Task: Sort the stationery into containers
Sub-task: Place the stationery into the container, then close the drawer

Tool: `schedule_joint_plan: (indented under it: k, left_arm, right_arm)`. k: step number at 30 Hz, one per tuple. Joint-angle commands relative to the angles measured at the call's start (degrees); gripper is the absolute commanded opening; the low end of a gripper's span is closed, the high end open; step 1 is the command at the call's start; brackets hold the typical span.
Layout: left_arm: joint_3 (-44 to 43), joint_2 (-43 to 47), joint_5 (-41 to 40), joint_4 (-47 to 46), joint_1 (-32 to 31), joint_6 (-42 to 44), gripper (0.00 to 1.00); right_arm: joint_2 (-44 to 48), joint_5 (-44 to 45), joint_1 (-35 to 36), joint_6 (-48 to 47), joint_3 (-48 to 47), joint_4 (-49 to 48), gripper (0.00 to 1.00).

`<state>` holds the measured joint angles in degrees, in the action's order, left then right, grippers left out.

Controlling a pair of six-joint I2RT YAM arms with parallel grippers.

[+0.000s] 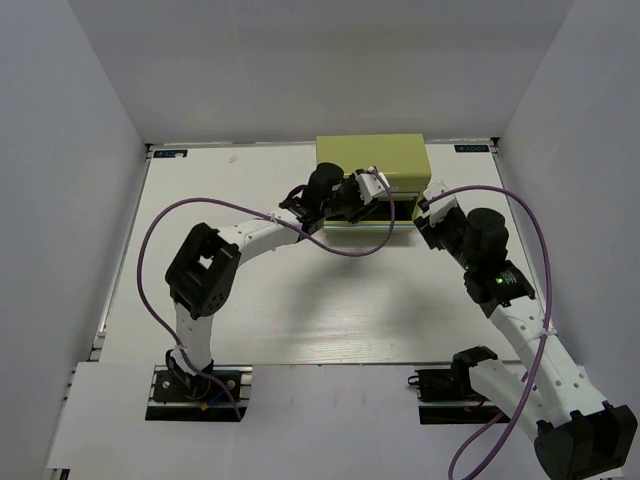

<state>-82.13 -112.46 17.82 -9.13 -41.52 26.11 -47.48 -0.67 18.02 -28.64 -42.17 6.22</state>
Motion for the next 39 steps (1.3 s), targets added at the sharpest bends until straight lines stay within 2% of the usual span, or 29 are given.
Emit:
schedule_joint_plan:
  k: [1,2,4,5,6,9,11,12,15,16,18,22,26,32,33,35,36,37,39]
  left_arm:
    - [-0.93,7.69,-1.38,-1.77,-0.41,-4.47,0.56]
    - [-0.23,9.27,-2.61,-1.77,-0.41,-6.31,0.43]
    - [1.61,14.87,-4.45,0.41,-0.41,-13.34,0.23]
    - [2.66,17.17,-7.25,1.38,0.2,-15.89,0.04]
    - [5.63,19.54,-8.5,2.7,0.9,-21.22,0.0]
    - [15.39,30.7,-16.04,7.44,1.44,-30.9,0.0]
    - [21.45,36.59,-19.75,9.99,1.44,-34.96,0.0]
    - [26.79,41.84,-21.15,11.22,1.44,-37.16,0.21]
    - [35.18,50.64,-24.14,16.06,1.44,-47.09,0.63]
    - [36.93,52.59,-24.15,17.11,1.44,-51.9,0.67]
    - [41.86,56.28,-25.64,18.7,1.44,-56.41,0.73]
    - [49.5,65.69,-27.04,20.02,1.44,-64.85,0.75]
    - [50.66,72.2,-29.33,24.67,1.44,-66.1,0.76]
    - [50.66,75.2,-31.18,30.13,1.44,-67.94,0.79]
    - [50.66,75.2,-31.18,30.13,1.44,-67.94,0.79]
    - [50.66,75.73,-31.18,30.13,1.44,-67.94,0.8]
    - [50.66,75.73,-31.18,30.13,1.44,-67.94,0.8]
    - [50.66,75.73,-31.18,30.13,1.44,-67.94,0.81]
    - [50.66,74.41,-31.18,30.13,1.44,-67.94,0.83]
  right_arm:
    - [0.2,-5.54,-0.18,-0.01,-0.45,-0.24,0.46]
    - [0.11,-6.88,-0.01,-1.84,-0.45,0.19,0.3]
    - [-0.41,-13.09,-0.18,-3.25,-0.63,1.95,0.0]
    - [-0.94,-14.61,-0.09,-5.26,-0.54,2.56,0.0]
    - [-1.81,-17.5,0.0,-6.15,-0.54,3.18,0.0]
    - [-6.11,-24.97,0.0,-11.95,-1.33,5.29,0.0]
    - [-10.07,-31.38,0.0,-19.22,-2.47,8.45,0.0]
    - [-11.65,-32.63,0.0,-21.08,-4.39,9.42,0.0]
    - [-22.44,-37.91,0.0,-29.87,-9.74,15.38,0.0]
    - [-26.57,-38.44,0.17,-32.07,-10.9,16.19,0.0]
    - [-32.28,-39.23,0.43,-34.37,-15.02,18.64,0.0]
    - [-44.32,-35.11,0.88,-33.68,-21.97,17.17,0.0]
    - [-49.44,-29.4,1.93,-33.06,-25.06,12.0,0.0]
    - [-52.27,-22.12,3.16,-30.6,-24.2,5.66,0.0]
    - [-52.1,-20.97,3.42,-29.46,-22.79,0.69,0.0]
    - [-51.92,-16.84,3.77,-28.4,-20.85,-2.34,0.01]
    - [-51.75,-15.69,4.21,-27.09,-19.54,-8.01,0.01]
    - [-51.92,-11.5,4.39,-26.3,-19.09,-9.54,0.02]
    - [-51.92,-9.54,4.74,-25.06,-17.77,-13.4,0.02]
